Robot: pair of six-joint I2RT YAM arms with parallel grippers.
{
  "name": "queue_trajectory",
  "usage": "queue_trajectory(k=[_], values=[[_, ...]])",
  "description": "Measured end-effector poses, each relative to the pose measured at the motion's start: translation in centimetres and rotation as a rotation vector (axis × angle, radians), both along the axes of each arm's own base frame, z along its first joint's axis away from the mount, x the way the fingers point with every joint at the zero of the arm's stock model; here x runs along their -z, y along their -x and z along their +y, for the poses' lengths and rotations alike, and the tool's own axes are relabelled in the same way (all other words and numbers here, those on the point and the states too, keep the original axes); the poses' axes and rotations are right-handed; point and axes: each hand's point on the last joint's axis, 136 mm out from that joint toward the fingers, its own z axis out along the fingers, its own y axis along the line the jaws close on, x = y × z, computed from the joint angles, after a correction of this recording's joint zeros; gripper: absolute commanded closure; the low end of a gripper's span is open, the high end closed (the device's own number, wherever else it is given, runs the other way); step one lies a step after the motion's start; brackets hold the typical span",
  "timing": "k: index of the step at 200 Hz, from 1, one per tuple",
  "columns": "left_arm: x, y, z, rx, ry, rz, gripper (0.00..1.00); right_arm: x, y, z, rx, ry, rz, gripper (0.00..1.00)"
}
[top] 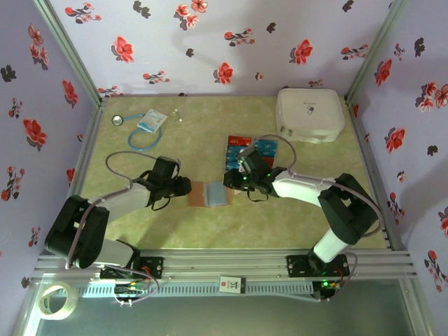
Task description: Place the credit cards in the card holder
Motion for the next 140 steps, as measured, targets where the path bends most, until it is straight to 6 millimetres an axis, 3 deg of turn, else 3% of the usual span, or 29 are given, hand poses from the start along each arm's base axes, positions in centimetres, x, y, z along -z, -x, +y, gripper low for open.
queue_trajectory(k=[62,81,116,140], values=[[-0.3,0.0,0.6,0.016,-0.082,0.028,0.62,1.6,0.0,0.9,-0.031,0.026,0.031,0.76],[-2.3,-0.5,0.2,0.019,-0.061,-0.005,0.6,1.7,0.0,1.1,-0.04,0.028,0.034,0.76],[-7.9,-1.3,-2.4,0.039,0.064,-0.121,0.59,1.2,-0.4,1.6,-0.048,0.017,0.024,0.77],[-9.3,-1.0,-4.8,0.062,0.159,-0.133,0.59,1.5,-0.5,1.7,-0.051,0.023,0.029,0.77]])
